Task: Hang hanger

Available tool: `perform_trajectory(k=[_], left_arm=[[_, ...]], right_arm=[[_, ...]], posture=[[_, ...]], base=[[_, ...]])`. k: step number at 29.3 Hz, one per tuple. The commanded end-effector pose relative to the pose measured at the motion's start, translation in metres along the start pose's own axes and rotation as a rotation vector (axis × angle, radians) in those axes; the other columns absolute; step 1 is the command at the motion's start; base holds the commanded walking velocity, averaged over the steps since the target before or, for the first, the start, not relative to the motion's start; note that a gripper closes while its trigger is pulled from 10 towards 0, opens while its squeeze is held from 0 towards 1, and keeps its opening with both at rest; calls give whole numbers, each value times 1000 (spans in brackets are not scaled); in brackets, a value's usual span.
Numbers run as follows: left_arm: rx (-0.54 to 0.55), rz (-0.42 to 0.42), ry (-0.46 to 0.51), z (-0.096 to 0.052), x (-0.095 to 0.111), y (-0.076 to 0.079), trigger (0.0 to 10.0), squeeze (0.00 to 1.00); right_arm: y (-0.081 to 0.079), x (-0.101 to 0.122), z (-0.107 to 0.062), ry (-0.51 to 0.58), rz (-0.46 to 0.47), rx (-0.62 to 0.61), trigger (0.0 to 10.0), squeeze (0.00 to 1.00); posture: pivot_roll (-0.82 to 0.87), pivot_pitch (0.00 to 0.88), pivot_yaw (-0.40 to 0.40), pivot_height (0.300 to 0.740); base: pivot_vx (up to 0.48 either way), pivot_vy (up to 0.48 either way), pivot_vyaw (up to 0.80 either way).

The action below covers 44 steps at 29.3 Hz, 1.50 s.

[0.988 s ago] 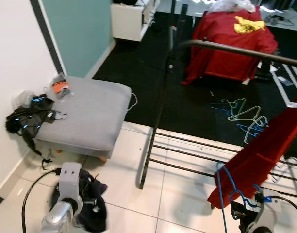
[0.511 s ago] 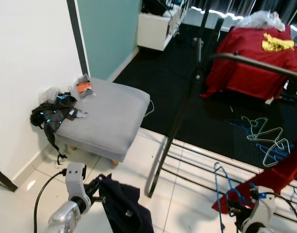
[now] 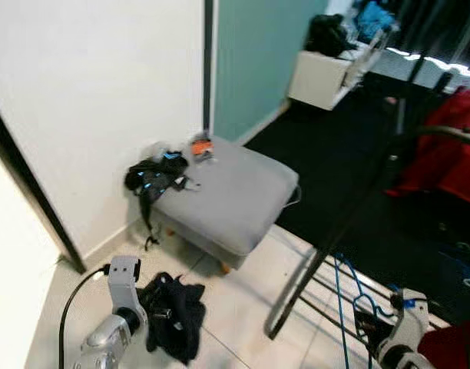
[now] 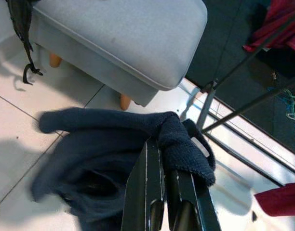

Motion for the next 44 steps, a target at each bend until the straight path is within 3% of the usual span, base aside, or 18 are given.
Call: perform_trajectory(k=[1,17,44], left_arm=[[0,7,18,-2,3,-6,10000,0],[-13,-14,1,-14,-11,-12,10000,0],[-24,-10,22,-18,-11,-11,10000,0]], right_arm=[[1,-7,-2,-10,-2,4,10000,0],[3,-22,-12,-17,8,32,10000,0],[4,-24,-17,-43,13,80,10000,0]], posture=[[81,62,-61,740],[83,78,-45,740],[102,113,-60,740]], base=[[0,0,675],[0,0,675],[0,0,676]])
Point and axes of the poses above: a point about 5 cm out from each wrist's last joint towards the gripper, its own z axis pointing out of the wrist towards the gripper, its own x axis along the axis of the wrist's last joint, y = z × x, the point moved 3 cm from there along z, pointing out of the wrist towards the gripper, and after that the axes turned 11 degrees about z, right-handed, at the moved point
